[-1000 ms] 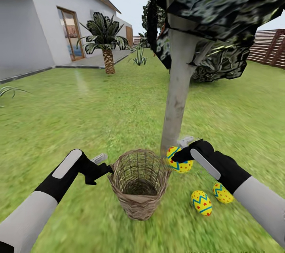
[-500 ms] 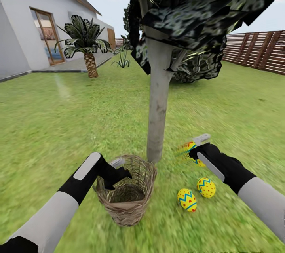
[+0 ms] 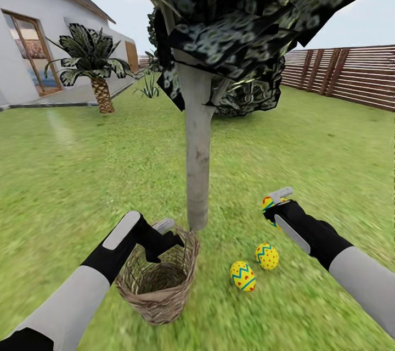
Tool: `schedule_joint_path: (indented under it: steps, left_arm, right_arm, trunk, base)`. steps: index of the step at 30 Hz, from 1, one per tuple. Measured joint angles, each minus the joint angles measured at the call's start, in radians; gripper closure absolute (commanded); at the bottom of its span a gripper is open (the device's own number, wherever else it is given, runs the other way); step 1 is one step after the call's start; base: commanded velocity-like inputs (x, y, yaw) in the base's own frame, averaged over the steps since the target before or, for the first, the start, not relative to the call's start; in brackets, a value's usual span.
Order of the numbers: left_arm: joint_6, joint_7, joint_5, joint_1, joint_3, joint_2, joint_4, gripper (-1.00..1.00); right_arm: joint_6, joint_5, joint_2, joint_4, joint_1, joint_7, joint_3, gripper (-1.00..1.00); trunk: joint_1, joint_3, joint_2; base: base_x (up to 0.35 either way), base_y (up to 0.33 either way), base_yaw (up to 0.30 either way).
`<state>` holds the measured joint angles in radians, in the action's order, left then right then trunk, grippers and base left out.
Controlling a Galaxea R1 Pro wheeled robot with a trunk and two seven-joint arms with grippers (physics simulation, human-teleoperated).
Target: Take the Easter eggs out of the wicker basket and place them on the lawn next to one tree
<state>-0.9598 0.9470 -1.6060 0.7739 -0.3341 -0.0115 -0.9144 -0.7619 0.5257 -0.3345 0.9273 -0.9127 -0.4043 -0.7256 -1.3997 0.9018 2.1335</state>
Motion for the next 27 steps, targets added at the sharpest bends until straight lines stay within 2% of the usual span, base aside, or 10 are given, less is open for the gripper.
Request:
schedule_joint_path:
  steps: [4,7,10,12,15,17,19,21,25,27]
  left_arm:
    - [0.0,-0.003,-0.001,0.0,0.001,0.0,-0.004,-1.0]
    - [0.0,-0.004,-0.003,0.0,-0.001,0.004,-0.013,-1.0]
    - [0.001,-0.008,-0.013,0.0,0.001,0.032,-0.04,-1.0]
    - [0.005,-0.062,-0.026,0.0,0.003,0.063,-0.156,-1.0]
    - [0.027,-0.215,-0.045,0.0,0.002,0.118,-0.277,-1.0]
    - [0.057,-0.339,-0.045,0.0,0.004,0.122,-0.292,-1.0]
    - [0.066,-0.416,-0.041,0.0,0.003,0.119,-0.289,-1.0]
    - [0.068,-0.436,-0.044,0.0,0.002,0.122,-0.316,-1.0]
    - [0.069,-0.439,-0.042,0.0,0.006,0.116,-0.49,-1.0]
    - [0.067,-0.44,-0.041,0.001,0.043,0.114,-0.51,-1.0]
  right_arm:
    - [-0.006,0.005,0.005,0.004,0.011,0.008,-0.012,1.0]
    - [-0.006,0.004,0.006,0.003,0.012,0.089,-0.013,1.0]
    - [-0.006,-0.003,0.004,0.0,0.012,0.14,-0.012,1.0]
    - [-0.005,-0.003,0.004,-0.001,0.012,0.146,-0.011,1.0]
    - [-0.004,0.006,0.009,0.001,0.012,0.15,-0.012,1.0]
    - [-0.005,0.008,0.009,0.001,0.012,0.154,-0.012,1.0]
    - [-0.006,0.009,0.01,0.001,0.012,0.156,-0.012,1.0]
    - [-0.008,0.011,0.01,-0.005,0.012,0.156,-0.012,1.0]
    - [-0.005,0.01,0.011,-0.071,0.012,0.156,-0.004,1.0]
    - [-0.008,0.011,0.018,-0.077,0.012,0.156,-0.007,1.0]
  trunk:
    - [0.0,0.0,0.0]
    - [0.0,0.0,0.0]
    - [0.0,0.0,0.0]
    - [-0.007,0.006,0.014]
    - [-0.019,0.015,0.035]
    - [-0.027,0.022,0.049]
    - [-0.034,0.028,0.063]
    - [-0.042,0.034,0.077]
    - [-0.057,0.047,0.105]
    - [-0.065,0.053,0.119]
  base:
    - [0.0,0.0,-0.008]
    - [0.0,0.0,0.0]
    - [0.0,0.0,0.0]
    - [0.0,0.0,0.0]
    - [0.0,0.0,0.0]
    - [0.0,0.0,0.0]
    - [0.0,0.0,0.0]
    - [0.0,0.0,0.0]
    - [0.0,0.0,0.0]
    - [0.0,0.0,0.0]
